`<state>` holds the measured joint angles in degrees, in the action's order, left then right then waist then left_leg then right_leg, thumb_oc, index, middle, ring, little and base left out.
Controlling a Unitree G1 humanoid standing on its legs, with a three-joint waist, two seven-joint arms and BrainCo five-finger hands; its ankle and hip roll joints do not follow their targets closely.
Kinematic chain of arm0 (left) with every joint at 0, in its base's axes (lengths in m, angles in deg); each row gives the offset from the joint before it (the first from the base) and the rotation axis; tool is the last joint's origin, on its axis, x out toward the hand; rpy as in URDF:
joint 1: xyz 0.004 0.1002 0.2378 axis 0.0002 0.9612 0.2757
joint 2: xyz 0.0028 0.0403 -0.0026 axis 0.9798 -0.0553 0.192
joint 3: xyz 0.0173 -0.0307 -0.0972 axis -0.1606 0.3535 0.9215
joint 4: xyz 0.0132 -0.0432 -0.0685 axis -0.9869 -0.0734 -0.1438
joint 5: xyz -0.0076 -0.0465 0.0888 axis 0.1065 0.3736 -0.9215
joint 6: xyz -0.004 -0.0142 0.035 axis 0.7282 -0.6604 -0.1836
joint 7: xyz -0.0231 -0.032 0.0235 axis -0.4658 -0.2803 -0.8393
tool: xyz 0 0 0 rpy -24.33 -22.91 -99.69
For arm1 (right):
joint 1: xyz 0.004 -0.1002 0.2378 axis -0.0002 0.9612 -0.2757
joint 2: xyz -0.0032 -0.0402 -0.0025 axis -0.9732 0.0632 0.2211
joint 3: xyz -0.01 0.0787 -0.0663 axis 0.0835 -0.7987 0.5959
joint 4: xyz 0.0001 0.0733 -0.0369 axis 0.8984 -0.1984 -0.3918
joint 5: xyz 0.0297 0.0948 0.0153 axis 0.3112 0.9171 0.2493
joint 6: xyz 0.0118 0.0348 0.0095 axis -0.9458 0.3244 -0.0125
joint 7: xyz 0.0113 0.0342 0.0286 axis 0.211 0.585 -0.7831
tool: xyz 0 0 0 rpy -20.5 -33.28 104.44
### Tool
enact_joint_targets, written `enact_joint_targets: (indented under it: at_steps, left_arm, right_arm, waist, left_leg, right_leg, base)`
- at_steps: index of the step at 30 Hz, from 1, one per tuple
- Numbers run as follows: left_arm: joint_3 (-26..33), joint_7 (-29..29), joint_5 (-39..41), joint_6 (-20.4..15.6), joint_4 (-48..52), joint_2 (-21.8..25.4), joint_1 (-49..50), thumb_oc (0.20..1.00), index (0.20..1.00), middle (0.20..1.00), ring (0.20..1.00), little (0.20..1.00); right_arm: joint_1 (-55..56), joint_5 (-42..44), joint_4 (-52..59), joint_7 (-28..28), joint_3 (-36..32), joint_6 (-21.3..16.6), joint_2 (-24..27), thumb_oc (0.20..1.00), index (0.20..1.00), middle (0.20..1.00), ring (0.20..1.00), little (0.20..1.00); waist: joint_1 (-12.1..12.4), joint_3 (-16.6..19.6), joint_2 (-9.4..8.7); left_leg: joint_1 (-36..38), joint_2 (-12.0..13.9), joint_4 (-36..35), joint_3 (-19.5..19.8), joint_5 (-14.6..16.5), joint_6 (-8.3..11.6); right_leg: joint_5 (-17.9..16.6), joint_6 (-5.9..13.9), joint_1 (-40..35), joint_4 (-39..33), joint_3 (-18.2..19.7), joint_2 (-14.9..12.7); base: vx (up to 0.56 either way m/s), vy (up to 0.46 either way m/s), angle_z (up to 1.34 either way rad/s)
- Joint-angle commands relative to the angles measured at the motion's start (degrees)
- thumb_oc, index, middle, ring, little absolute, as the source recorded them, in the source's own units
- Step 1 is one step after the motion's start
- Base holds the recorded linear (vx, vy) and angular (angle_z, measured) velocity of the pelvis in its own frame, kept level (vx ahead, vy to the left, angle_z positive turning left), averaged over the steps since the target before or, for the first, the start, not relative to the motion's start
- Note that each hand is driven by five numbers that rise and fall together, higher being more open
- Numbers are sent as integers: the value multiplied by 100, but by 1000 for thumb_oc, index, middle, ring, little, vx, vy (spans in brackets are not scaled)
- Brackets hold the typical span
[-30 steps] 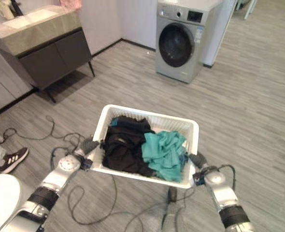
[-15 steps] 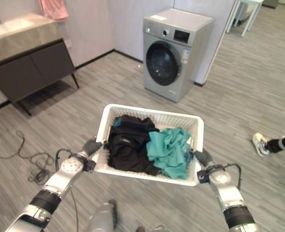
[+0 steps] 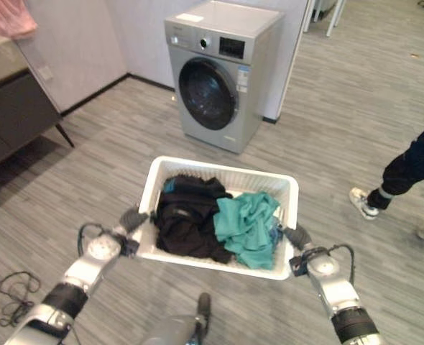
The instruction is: Grab the laundry basket,head to the washer,open it,put in the laundry and shut it.
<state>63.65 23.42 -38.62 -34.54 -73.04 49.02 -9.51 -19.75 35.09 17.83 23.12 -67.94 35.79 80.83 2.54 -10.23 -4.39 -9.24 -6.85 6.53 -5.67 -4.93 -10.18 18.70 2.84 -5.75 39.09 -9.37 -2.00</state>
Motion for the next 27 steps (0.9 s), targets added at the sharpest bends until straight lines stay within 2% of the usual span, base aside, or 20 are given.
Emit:
enact_joint_targets:
  at_steps: [1, 3, 5, 6, 7, 8, 10, 11, 12, 16, 17, 18, 19, 20, 22, 23, 24, 25, 26, 27]
  left_arm:
    - [367, -172, 172, -459, 425, 495, -246, 200, 200, 200, 200, 200]
    - [431, -155, 176, -446, 483, 475, -234, 200, 200, 200, 200, 200]
    - [503, -123, 160, -457, 531, 485, -132, 200, 200, 200, 200, 200]
    - [515, -111, 145, -464, 519, 482, -122, 200, 200, 200, 200, 200]
    - [520, -100, 135, -471, 512, 466, -112, 200, 200, 200, 200, 200]
    - [538, -99, 107, -479, 484, 446, -99, 200, 200, 200, 200, 200]
    - [513, -127, 41, -539, 393, 335, -149, 200, 200, 200, 200, 200]
    - [492, -134, 14, -565, 357, 290, -198, 200, 200, 200, 200, 200]
    - [436, -183, -52, -589, 204, 191, -281, 200, 200, 200, 200, 200]
    - [349, -154, -113, -613, 94, 127, -342, 200, 200, 200, 200, 200]
    - [316, -158, -108, -644, 97, 96, -339, 200, 200, 200, 200, 200]
    - [309, -184, -108, -654, 52, 100, -335, 200, 200, 200, 200, 200]
    - [306, -157, -81, -651, 92, 123, -319, 200, 200, 200, 200, 200]
    - [306, -157, -39, -632, 116, 131, -317, 200, 200, 200, 200, 200]
    - [373, -178, 96, -622, 217, 175, -271, 200, 200, 200, 200, 200]
    - [375, -179, 97, -621, 216, 176, -275, 200, 200, 200, 200, 200]
    - [389, -196, 162, -599, 283, 171, -309, 200, 200, 200, 200, 200]
    - [387, -197, 162, -594, 288, 171, -308, 200, 200, 200, 200, 200]
    - [381, -193, 143, -589, 288, 142, -351, 200, 200, 200, 200, 200]
    - [378, -194, 142, -589, 286, 139, -354, 200, 200, 200, 200, 200]
  right_arm:
    - [-544, 125, 224, -80, -409, -606, 66, 200, 200, 200, 200, 200]
    - [-488, 81, 231, -186, -369, -570, 39, 200, 200, 200, 200, 200]
    - [-431, 44, 280, -270, -373, -518, 113, 200, 200, 200, 200, 200]
    - [-427, 49, 261, -289, -375, -516, 133, 200, 200, 200, 200, 200]
    - [-434, 54, 245, -294, -375, -502, 153, 200, 200, 200, 200, 200]
    - [-427, 64, 236, -290, -388, -499, 180, 200, 200, 200, 200, 200]
    - [-408, 124, 237, -261, -434, -543, 223, 200, 200, 200, 200, 200]
    - [-378, 166, 272, -258, -488, -537, 238, 200, 200, 200, 200, 200]
    - [-321, 267, 305, -241, -546, -598, 226, 200, 200, 200, 200, 200]
    - [-258, 356, 292, -230, -623, -633, 264, 200, 200, 200, 200, 200]
    - [-257, 362, 310, -237, -613, -691, 317, 200, 200, 200, 200, 200]
    - [-256, 411, 293, -203, -629, -711, 337, 200, 200, 200, 200, 200]
    - [-210, 451, 303, -165, -670, -738, 338, 200, 200, 200, 200, 200]
    - [-200, 491, 311, -134, -684, -780, 360, 200, 200, 200, 200, 200]
    - [-301, 595, 253, -38, -579, -815, 395, 200, 200, 200, 200, 200]
    - [-313, 598, 243, -37, -575, -820, 396, 200, 200, 200, 200, 200]
    - [-281, 673, 247, 14, -617, -808, 437, 200, 200, 200, 200, 200]
    - [-277, 675, 248, 14, -619, -808, 438, 200, 200, 200, 200, 200]
    - [-259, 734, 273, 44, -682, -835, 428, 200, 200, 200, 200, 200]
    - [-255, 735, 274, 43, -685, -836, 430, 200, 200, 200, 200, 200]
  waist:
    - [334, 394, 164]
    - [263, 321, 201]
    - [160, 264, 248]
    - [140, 234, 238]
    - [111, 217, 221]
    - [85, 202, 192]
    - [-19, 139, 130]
    - [-58, 128, 94]
    - [-119, 130, 53]
    - [-172, 244, -14]
    - [-216, 308, 13]
    - [-244, 376, 40]
    - [-289, 395, 86]
    - [-276, 340, 112]
    - [-181, 227, 58]
    - [-192, 227, 77]
    - [-143, 187, 15]
    - [-135, 183, 5]
    - [-101, 168, -11]
    - [-97, 165, -27]
  left_leg:
    - [329, 726, 69, -128, 577, 652]
    - [682, 694, -152, -79, 673, 620]
    - [912, 677, -273, 22, 739, 652]
    - [997, 677, -304, 68, 809, 693]
    - [1084, 658, -340, 130, 881, 745]
    - [1171, 626, -375, 203, 964, 787]
    - [1313, 568, -331, 391, 1169, 851]
    - [1318, 522, -258, 465, 1245, 879]
    - [1432, 484, -97, 585, 1455, 940]
    - [1683, 490, 210, 759, 1797, 1051]
    - [1800, 608, 341, 814, 1863, 1121]
    - [1867, 780, 515, 822, 1701, 1249]
    - [1706, 978, 1002, 830, 1515, 1356]
    - [1393, 1142, 1881, 820, 1169, 1430]
    - [617, 1332, 3079, 780, 718, 1274]
    - [583, 1350, 3129, 799, 740, 1278]
    - [297, 1708, 2654, 454, 671, 1235]
    - [336, 1699, 2609, 439, 660, 1234]
    - [192, 1841, 1857, 222, 714, 1298]
    - [240, 1821, 1784, 206, 686, 1298]
  right_leg:
    - [-2484, 659, 592, 201, -2, -1245]
    - [-2125, 528, 998, -41, -181, -1315]
    - [-1815, 451, 1246, -707, -202, -1067]
    - [-1656, 426, 1331, -1275, -215, -947]
    - [-1647, 442, 1403, -1998, -194, -863]
    - [-1734, 485, 1441, -2641, -105, -783]
    - [-2032, 638, 1670, -3468, 375, -596]
    - [-2209, 717, 1743, -3776, 567, -602]
    - [-2383, 804, 1880, -3950, 732, -647]
    - [-2484, 774, 1722, -3751, 583, -732]
    - [-2450, 726, 1686, -3563, 535, -697]
    - [-2358, 670, 1638, -3444, 483, -614]
    - [-2241, 566, 1527, -3355, 376, -540]
    - [-2130, 442, 1360, -3291, 292, -473]
    - [-1908, 133, 972, -3416, 138, -252]
    - [-1910, 127, 976, -3420, 124, -232]
    - [-1770, 86, 800, -3511, -16, -241]
    - [-1767, 87, 782, -3523, -11, -250]
    - [-1687, 113, 659, -3575, -133, -298]
    - [-1683, 115, 646, -3581, -130, -315]
  base:
    - [278, 195, 8]
    - [350, 109, 4]
    - [338, -9, 32]
    - [307, -94, 27]
    - [316, -136, 28]
    - [340, -146, 30]
    - [357, -144, 42]
    - [489, -212, 66]
    - [359, -159, 70]
    - [389, -187, 88]
    - [485, -288, 55]
    - [444, -304, 56]
    - [377, -322, 50]
    - [253, -317, 49]
    - [207, -327, 32]
    - [209, -260, 9]
    - [109, -102, 13]
    - [212, -116, 41]
    - [118, -20, 34]
    - [173, 19, 41]
